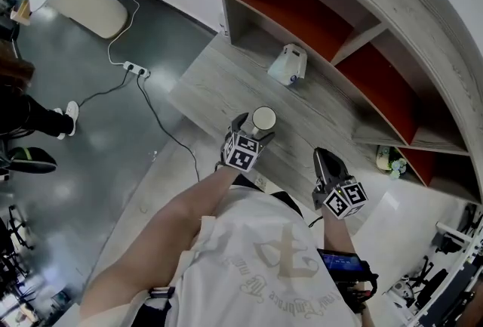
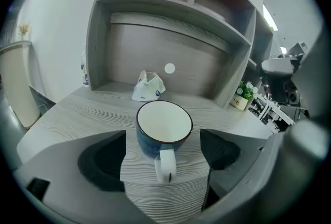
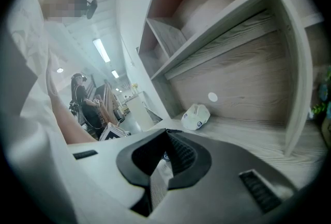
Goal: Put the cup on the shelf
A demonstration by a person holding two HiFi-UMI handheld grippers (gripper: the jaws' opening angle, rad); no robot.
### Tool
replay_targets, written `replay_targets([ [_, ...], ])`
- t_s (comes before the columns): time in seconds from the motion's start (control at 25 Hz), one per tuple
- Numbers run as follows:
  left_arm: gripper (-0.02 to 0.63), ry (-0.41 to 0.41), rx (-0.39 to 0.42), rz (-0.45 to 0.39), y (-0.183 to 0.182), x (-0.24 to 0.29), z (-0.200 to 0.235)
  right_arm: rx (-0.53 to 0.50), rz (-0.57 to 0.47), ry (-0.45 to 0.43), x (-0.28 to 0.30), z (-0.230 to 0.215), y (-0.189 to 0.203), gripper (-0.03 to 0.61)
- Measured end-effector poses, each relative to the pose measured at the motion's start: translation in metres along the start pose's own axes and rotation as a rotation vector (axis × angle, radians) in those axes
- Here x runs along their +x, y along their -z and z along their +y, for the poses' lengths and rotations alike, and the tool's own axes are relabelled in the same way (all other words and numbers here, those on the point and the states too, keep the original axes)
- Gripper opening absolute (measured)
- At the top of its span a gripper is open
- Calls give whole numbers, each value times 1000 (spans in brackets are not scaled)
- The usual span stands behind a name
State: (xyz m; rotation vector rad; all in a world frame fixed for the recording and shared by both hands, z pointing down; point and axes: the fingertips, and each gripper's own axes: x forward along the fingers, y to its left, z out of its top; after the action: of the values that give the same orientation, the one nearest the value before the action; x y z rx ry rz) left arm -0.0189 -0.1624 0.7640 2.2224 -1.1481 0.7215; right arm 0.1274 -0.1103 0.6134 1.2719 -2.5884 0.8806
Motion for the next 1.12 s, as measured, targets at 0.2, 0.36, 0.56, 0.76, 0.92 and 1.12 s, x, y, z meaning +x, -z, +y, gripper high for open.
replay_targets([
  [0.2, 472, -28, 44, 12, -2, 18, 4, 7, -5, 22, -6, -10, -2, 5],
  [0.36, 471, -65, 69, 17, -3, 29, 10, 7, -4, 41, -10, -16, -2, 5],
  [0.56, 469, -54, 80, 30, -1, 38, 7, 15, -6, 60, -15, -23, -3, 5],
  [0.76, 422, -58, 97, 32, -3, 44, 5, 16, -7, 71, -18, -28, -3, 5],
  [0.92, 417, -46, 114, 29, -4, 44, 5, 7, -6, 77, -19, -29, -3, 5],
  [1.12, 413, -6, 119, 25, -5, 41, 1, 10, -15, 76, -18, -30, -6, 5],
])
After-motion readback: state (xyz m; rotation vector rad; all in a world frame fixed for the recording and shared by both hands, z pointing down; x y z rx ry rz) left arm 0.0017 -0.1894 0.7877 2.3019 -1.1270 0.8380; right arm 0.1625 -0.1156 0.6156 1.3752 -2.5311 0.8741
